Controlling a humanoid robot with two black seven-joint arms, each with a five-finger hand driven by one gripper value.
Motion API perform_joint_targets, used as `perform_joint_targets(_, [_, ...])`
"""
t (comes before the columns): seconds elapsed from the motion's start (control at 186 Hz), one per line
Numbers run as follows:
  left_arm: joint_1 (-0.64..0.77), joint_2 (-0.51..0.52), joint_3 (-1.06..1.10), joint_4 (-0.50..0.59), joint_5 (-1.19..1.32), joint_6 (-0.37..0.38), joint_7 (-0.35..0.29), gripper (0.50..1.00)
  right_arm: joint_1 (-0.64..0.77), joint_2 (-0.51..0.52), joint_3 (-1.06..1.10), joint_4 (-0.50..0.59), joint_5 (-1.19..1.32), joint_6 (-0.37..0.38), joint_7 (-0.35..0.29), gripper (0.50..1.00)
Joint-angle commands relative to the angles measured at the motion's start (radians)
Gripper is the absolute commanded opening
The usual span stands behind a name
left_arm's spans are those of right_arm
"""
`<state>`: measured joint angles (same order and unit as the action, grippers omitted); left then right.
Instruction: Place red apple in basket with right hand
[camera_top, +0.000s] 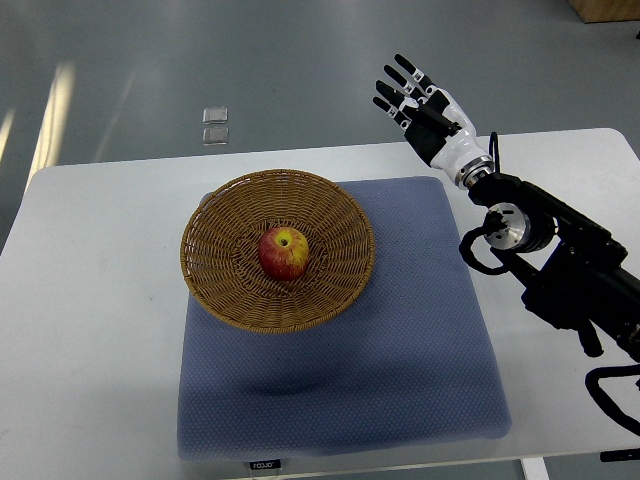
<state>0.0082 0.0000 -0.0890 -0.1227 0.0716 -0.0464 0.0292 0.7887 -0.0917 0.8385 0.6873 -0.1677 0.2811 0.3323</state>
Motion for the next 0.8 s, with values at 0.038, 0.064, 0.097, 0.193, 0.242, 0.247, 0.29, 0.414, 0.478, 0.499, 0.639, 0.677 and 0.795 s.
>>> perform_joint_targets(0.038, [0.001,0.000,0.000,0.000,0.000,-0.001,0.000,1.000,0.000,0.012,0.031,-0.060,0.001,0.044,0.002,0.921])
perform_joint_targets(0.064, [-0.001,0.000,0.000,0.000,-0.001,0.000,0.000,1.000,0.000,0.021,0.036,-0.071,0.002,0.044,0.002,0.921])
perform_joint_targets(0.097, [-0.001,0.000,0.000,0.000,0.000,-0.001,0.000,1.000,0.000,0.026,0.036,-0.080,0.004,0.044,0.002,0.921])
perform_joint_targets(0.193, [-0.001,0.000,0.000,0.000,0.000,0.000,0.000,1.000,-0.006,0.033,0.043,-0.106,0.022,0.047,0.004,0.921])
perform_joint_targets(0.242, [0.001,0.000,0.000,0.000,0.000,0.000,0.000,1.000,-0.009,0.043,0.043,-0.120,0.024,0.046,0.005,0.921])
perform_joint_targets(0.247, [-0.001,0.000,0.000,0.000,0.000,0.000,0.000,1.000,-0.009,0.046,0.043,-0.124,0.024,0.046,0.005,0.921])
perform_joint_targets(0.29, [-0.001,0.000,0.000,0.000,-0.001,0.000,0.000,1.000,-0.011,0.053,0.043,-0.134,0.024,0.049,0.011,0.921])
perform_joint_targets(0.414, [-0.001,0.000,0.000,0.000,0.000,-0.001,0.000,1.000,-0.014,0.055,0.045,-0.141,0.024,0.046,0.024,0.921])
perform_joint_targets(0.478, [-0.001,0.000,0.000,0.000,-0.001,0.000,0.000,1.000,-0.014,0.055,0.043,-0.143,0.022,0.041,0.025,0.921])
perform_joint_targets(0.499, [-0.001,0.000,0.000,0.000,0.000,0.000,0.000,1.000,-0.012,0.055,0.043,-0.143,0.022,0.041,0.024,0.921])
perform_joint_targets(0.639, [-0.001,0.000,0.000,0.000,0.000,0.000,0.000,1.000,-0.008,0.053,0.036,-0.143,0.013,-0.010,0.025,0.921])
perform_joint_targets(0.677, [-0.001,0.000,0.000,0.000,0.000,0.000,0.000,1.000,-0.008,0.053,0.037,-0.143,0.013,-0.029,0.025,0.921])
perform_joint_targets(0.795, [-0.001,0.000,0.000,0.000,0.000,0.000,0.000,1.000,-0.008,0.053,0.034,-0.143,0.011,-0.046,0.025,0.921])
